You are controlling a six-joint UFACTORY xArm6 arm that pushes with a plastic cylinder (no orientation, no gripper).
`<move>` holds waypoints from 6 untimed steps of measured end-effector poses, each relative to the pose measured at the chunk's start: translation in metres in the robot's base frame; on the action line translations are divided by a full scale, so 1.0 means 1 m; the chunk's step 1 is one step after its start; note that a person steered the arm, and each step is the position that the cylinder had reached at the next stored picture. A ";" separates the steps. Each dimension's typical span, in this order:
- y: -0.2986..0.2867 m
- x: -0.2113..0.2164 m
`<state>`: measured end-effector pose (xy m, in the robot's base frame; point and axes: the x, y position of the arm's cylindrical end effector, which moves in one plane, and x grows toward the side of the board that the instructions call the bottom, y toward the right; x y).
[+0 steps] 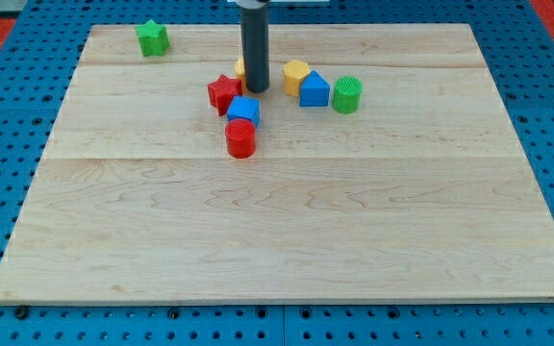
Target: Place the heart to the top side of the center
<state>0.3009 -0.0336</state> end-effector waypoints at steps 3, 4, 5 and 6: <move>-0.073 -0.019; -0.024 -0.050; 0.011 -0.059; -0.008 -0.043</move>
<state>0.2577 -0.0417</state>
